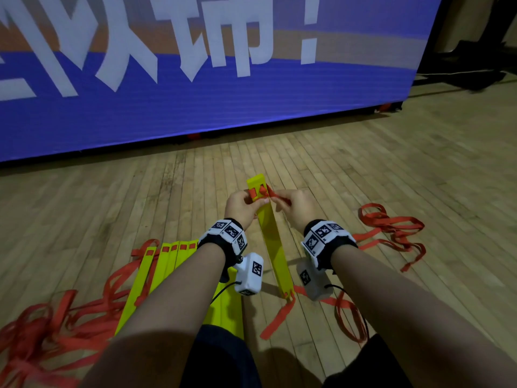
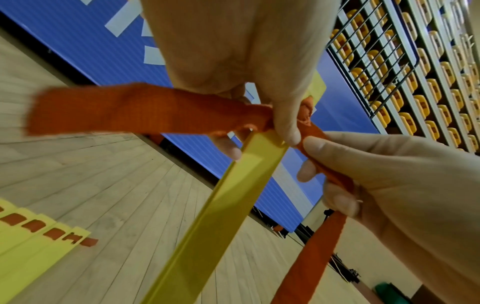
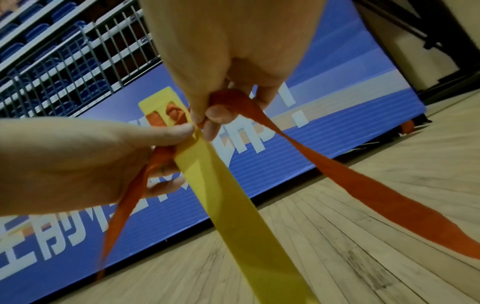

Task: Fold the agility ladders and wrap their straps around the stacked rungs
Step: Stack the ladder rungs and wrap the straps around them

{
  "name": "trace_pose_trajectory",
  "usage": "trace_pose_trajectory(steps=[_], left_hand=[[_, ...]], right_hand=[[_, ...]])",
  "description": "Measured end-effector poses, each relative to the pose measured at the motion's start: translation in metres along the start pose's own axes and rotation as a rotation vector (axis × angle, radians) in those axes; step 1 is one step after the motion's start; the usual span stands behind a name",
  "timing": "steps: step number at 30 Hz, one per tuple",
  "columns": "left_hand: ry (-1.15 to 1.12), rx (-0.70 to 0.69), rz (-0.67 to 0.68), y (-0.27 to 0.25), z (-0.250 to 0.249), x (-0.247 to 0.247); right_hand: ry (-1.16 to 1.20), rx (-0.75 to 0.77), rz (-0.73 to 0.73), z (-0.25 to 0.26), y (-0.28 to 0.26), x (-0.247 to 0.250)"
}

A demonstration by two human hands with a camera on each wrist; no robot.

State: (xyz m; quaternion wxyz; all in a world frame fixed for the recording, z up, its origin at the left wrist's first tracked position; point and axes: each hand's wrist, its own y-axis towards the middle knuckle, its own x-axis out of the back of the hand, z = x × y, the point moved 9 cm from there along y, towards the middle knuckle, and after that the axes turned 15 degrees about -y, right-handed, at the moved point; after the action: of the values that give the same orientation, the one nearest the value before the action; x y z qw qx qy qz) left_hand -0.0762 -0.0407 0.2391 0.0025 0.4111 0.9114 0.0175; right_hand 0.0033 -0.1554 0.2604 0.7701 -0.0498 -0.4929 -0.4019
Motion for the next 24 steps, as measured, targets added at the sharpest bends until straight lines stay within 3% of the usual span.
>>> trace_pose_trajectory(steps=[4,13,15,18,24], left_hand=[[0.100,-0.086,0.058,0.010,0.000,-0.009],[-0.172,0.136,0.216,0.017,0.010,-0.027],[-0.089,0.094,0.234,0.018,0.007,-0.026],[0.059,-0.037,0.148,0.024,0.002,-0.018],[-0.056,-0.064,0.125,0.025,0.006,-0.019]], right_hand=[[-0.027,0.058,-0.057,0.001,-0.001,-0.007],[-0.068,0.063,-0.069,-0.006,0.007,-0.018],[-0.078,0.062,-0.070,-0.006,0.007,-0.018],[-0.060,0.096,-0.080,-0.002,0.005,-0.018],[-0.089,0.062,-0.082,-0.008,0.005,-0.019]])
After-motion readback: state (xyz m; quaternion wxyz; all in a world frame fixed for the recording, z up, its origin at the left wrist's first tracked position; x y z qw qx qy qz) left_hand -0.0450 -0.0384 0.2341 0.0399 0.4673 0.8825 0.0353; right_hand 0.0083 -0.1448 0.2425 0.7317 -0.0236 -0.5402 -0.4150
